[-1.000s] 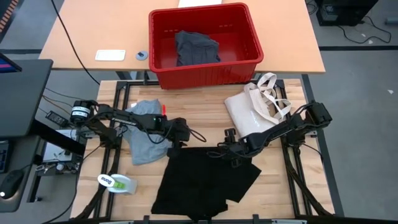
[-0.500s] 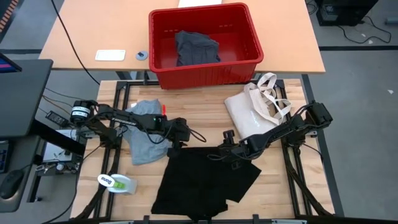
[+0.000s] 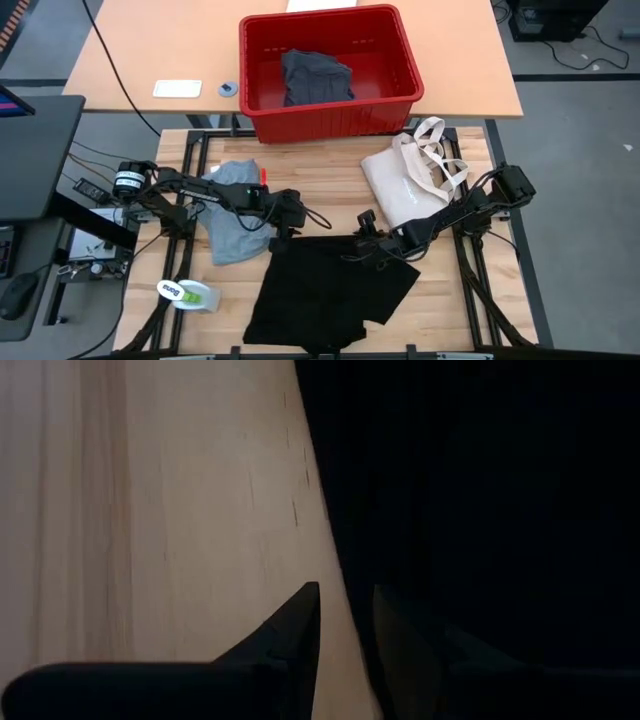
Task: Fold Laundry from Bin
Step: Fold the black shirt
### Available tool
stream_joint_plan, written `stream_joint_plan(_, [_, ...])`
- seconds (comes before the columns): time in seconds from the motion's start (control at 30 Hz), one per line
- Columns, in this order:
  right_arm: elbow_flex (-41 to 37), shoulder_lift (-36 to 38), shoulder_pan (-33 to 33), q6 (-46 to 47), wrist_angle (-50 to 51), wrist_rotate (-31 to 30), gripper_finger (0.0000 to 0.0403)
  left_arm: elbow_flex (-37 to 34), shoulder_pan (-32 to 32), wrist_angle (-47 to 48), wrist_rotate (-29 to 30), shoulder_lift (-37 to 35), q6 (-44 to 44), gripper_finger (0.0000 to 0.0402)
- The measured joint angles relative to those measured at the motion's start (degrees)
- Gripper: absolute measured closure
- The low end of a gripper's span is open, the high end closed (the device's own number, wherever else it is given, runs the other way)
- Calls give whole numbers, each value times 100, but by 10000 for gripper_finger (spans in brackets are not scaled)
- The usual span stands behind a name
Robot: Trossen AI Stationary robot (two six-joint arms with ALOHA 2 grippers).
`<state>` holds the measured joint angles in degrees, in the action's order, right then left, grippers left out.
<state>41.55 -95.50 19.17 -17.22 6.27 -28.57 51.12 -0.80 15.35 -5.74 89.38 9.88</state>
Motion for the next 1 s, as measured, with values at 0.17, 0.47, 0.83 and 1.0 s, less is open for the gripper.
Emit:
stream_joint_plan(0.17, [-21,0,23,-16,-124,-32,304,-1,0,0,0,0,10,299])
stream_joint_plan(0.47, [-21,11,-167,885,-309,166,386,-1,0,0,0,0,-1,299])
stream_joint_plan(0.83, [196,1332,-1154,4381,726,299,390,1,0,276,2,0,-34,299])
stream_joint_plan(1.0, [150,1405,-1542,5006,1721,873,390,0,0,294,0,0,-36,299])
